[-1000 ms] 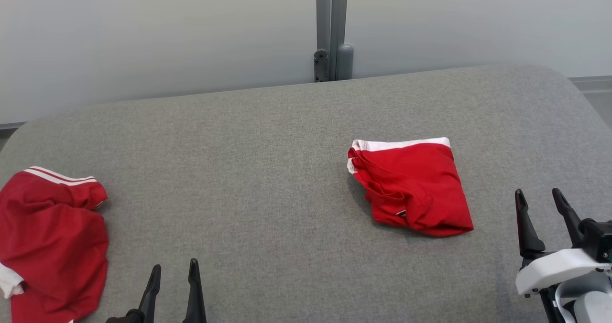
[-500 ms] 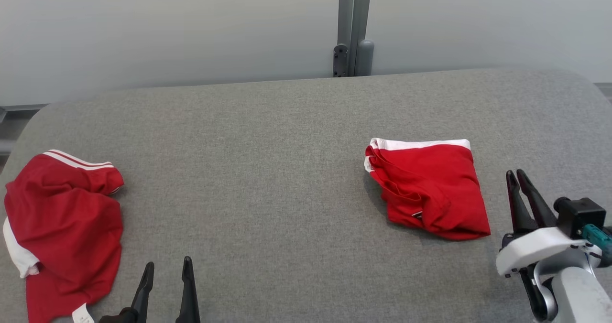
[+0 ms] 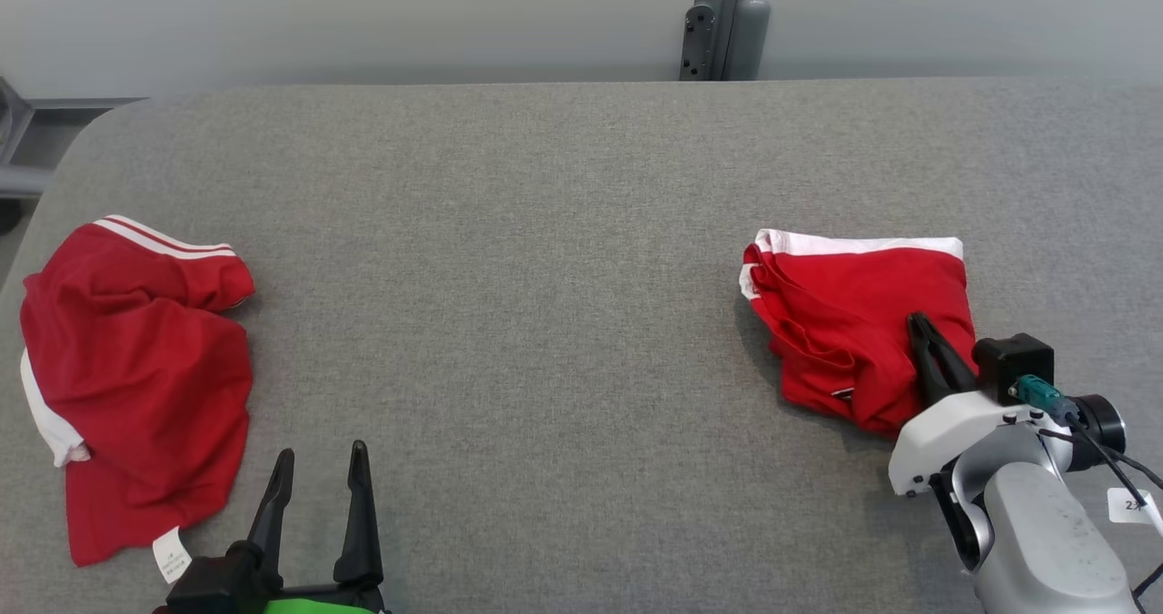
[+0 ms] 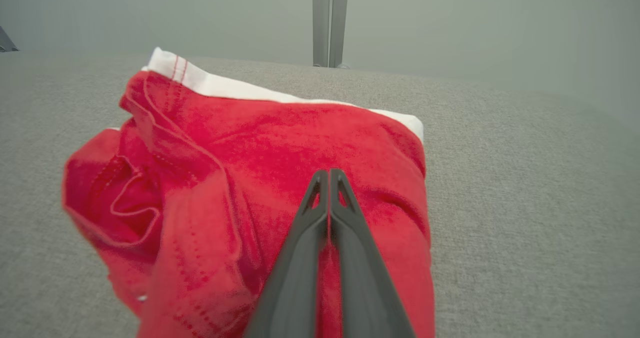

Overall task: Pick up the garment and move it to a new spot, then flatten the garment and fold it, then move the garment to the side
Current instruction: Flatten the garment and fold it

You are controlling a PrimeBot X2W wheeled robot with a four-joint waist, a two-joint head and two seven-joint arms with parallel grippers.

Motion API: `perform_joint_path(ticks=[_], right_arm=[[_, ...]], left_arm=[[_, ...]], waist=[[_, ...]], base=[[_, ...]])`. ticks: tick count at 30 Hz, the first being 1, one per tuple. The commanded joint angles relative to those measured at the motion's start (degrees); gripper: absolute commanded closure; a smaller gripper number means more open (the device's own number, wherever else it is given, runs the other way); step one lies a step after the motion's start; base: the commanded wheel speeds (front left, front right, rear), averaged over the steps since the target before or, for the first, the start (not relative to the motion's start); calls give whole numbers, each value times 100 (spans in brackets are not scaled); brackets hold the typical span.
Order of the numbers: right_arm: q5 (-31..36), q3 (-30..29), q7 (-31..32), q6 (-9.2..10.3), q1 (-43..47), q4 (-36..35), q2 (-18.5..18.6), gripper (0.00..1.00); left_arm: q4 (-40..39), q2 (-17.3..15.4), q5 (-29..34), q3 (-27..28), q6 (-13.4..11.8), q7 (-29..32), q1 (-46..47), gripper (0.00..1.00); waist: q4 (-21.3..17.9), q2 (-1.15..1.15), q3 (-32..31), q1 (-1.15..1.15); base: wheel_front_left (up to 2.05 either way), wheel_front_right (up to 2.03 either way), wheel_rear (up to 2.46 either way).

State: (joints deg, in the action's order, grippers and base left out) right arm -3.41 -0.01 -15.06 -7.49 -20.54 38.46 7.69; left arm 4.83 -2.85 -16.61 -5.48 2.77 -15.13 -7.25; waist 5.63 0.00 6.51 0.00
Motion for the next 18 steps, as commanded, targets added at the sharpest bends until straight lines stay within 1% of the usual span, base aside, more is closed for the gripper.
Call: perform_joint_path(ticks=[1,7,11,14,18], right_arm=[[21,16,-14,0,4,2,-36,100],[-164,469,-14,1,272,-242,-122,100],[-245,862,-14,0,255,3,-221,100],[-310,1185,-14,0,68,183,-274,100],[-369,1577,-14,0,-46,222,-342,100]], left_arm=[[4,-11,3,14,-15,-1,74,0],[-3,-11,-35,26,-51,-1,75,0],[19,-11,-84,-59,-72,0,100,0],[28,-11,-100,-82,-76,0,123,0],[37,-11,-94,-100,-75,0,98,0]], waist=[[91,0,72,0],[92,0,54,0],[87,0,27,0],[100,0,1,0],[131,0,-76,0]], base=[[0,0,0],[0,0,0],[0,0,0],[0,0,0],[0,0,0]])
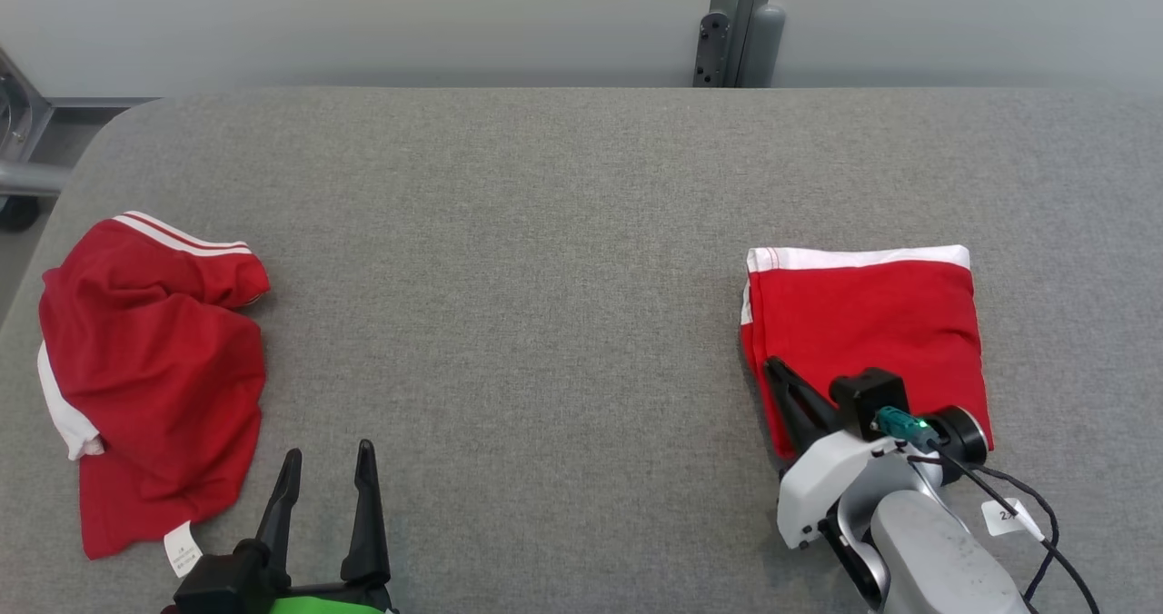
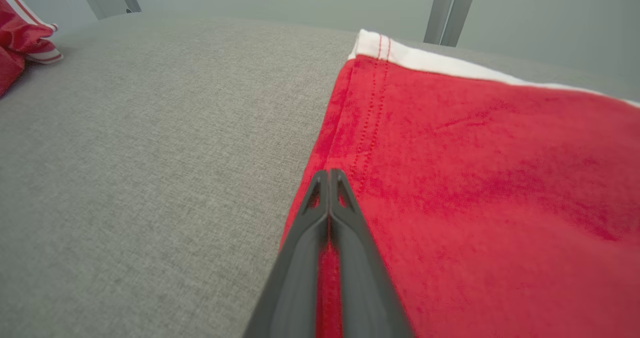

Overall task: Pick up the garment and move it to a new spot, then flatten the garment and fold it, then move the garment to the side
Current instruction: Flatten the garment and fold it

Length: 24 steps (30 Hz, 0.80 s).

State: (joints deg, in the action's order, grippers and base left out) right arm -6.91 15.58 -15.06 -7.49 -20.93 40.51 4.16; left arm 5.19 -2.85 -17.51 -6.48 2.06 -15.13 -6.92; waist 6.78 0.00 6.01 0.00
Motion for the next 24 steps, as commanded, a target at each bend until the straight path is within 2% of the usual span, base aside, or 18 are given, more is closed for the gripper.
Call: perform_joint_path(ticks=[1,8,14,16,17,18,19,24], right_arm=[[-51,104,-14,0,-29,26,-9,100],[-253,440,-15,0,-10,72,-59,100],[-315,14,-14,0,378,-687,213,100],[-274,-157,-14,0,542,-993,344,73],[-244,-284,-14,0,622,-1183,424,55],[-225,-407,-14,0,734,-1362,497,4],[-231,-530,-14,0,865,-1543,546,0],[-302,-1207,-14,0,1407,-2222,767,0]], left_arm=[[3,-11,-1,-3,-5,0,50,0],[21,-11,-40,32,-50,0,-148,0],[-26,-11,-29,191,-60,0,-363,0],[-34,-11,-2,278,-40,0,-426,0],[-34,-11,10,340,-24,0,-449,0],[-40,-10,30,386,-10,0,-475,0],[-41,-11,43,437,-11,0,-508,0],[53,-11,132,629,62,0,-569,0]], waist=[[26,0,-47,0],[34,0,-288,0],[-77,0,-584,0],[-135,0,-636,0],[-166,0,-665,0],[-191,0,-693,0],[-211,0,-721,0],[-267,0,-842,0]], base=[[0,0,0],[0,0,0],[0,0,0],[0,0,0],[0,0,0],[0,0,0],[0,0,0],[0,0,0]])
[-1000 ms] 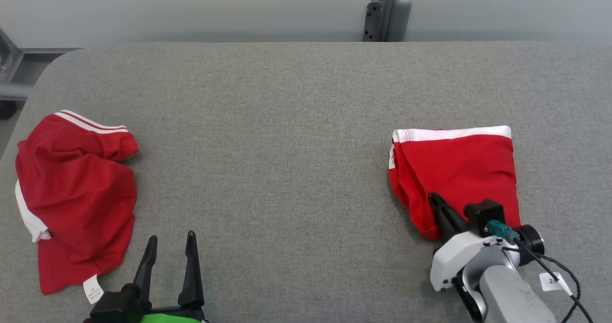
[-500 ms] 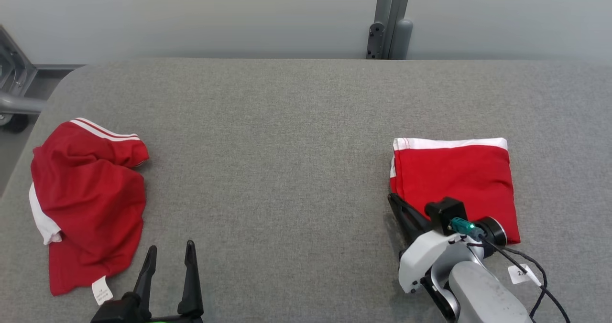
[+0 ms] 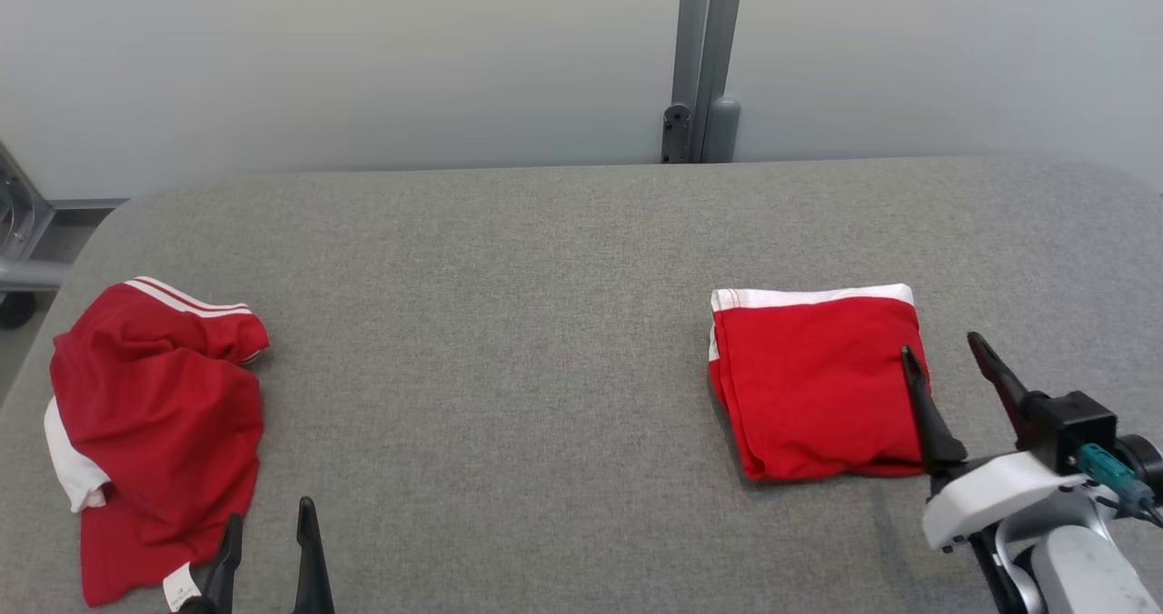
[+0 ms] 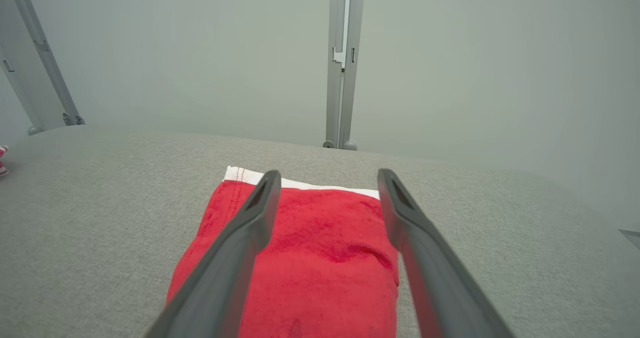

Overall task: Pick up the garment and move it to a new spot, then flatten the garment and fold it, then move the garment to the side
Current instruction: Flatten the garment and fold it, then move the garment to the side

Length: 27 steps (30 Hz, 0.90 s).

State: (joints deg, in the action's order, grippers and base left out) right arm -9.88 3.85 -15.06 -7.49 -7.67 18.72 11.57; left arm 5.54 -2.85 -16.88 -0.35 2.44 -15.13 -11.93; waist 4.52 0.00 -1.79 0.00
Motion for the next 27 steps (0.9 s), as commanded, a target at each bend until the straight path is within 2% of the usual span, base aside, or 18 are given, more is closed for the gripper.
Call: perform_joint_path(ticks=[1,4,8,13,20,23,27], right_arm=[[-28,-162,-14,0,173,-123,29,0],[-45,-541,-14,0,488,-283,2,0],[-20,-752,-14,0,725,-181,-64,0],[35,-846,-14,0,745,45,-173,0],[47,-807,-14,0,671,112,-280,0],[-214,-821,-14,0,602,181,-357,0],[-755,-764,117,0,287,421,-240,0]], left_arm=[[42,-11,86,48,49,0,-69,0],[133,-11,148,116,134,0,-77,0],[252,-10,209,132,256,0,-58,0],[377,-11,317,78,416,0,41,0],[413,-11,363,101,480,0,116,0],[407,-11,365,77,496,0,100,0],[354,-11,346,58,498,0,100,0]], waist=[[-47,0,-82,0],[-58,0,-140,0],[-70,0,-165,0],[-68,0,-150,0],[-57,0,-136,0],[-50,0,-134,0],[-38,0,-75,0]], base=[[0,0,0],[0,0,0],[0,0,0],[0,0,0],[0,0,0],[0,0,0],[0,0,0]])
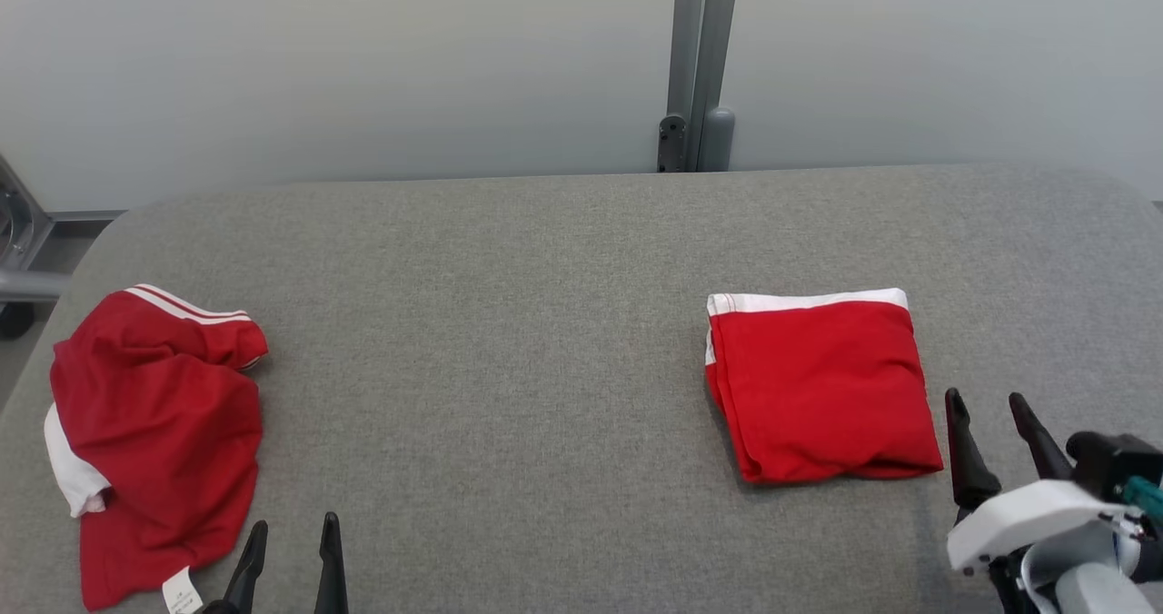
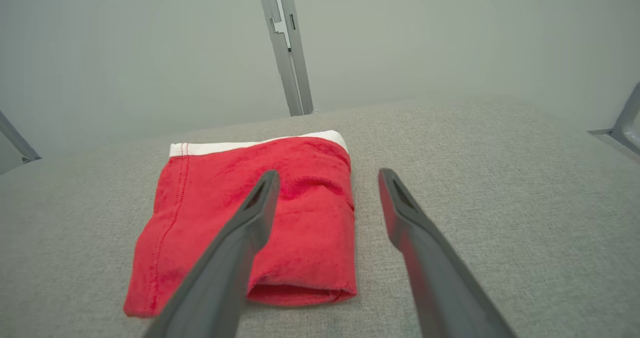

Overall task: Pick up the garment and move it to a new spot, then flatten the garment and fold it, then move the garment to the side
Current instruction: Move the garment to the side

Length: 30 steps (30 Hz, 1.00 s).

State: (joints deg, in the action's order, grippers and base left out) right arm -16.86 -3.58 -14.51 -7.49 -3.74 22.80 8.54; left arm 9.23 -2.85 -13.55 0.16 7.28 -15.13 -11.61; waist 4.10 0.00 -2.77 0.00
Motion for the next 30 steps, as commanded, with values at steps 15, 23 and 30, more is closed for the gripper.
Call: perform_joint_path(ticks=[15,23,30], right_arm=[[-516,-73,3157,0,-1922,1426,272,0],[-397,-106,3104,-1,-2404,2139,178,0],[-740,203,2991,-1,-2848,2036,314,100]], left_arm=[[-8,-11,-129,-335,29,0,565,0],[0,-11,-245,-481,-16,0,790,0],[-87,-11,-208,-399,-34,0,877,0]], waist=[[223,0,912,0],[294,0,1095,0],[-103,0,1370,0]], base=[[0,0,0],[0,0,0],[0,0,0]])
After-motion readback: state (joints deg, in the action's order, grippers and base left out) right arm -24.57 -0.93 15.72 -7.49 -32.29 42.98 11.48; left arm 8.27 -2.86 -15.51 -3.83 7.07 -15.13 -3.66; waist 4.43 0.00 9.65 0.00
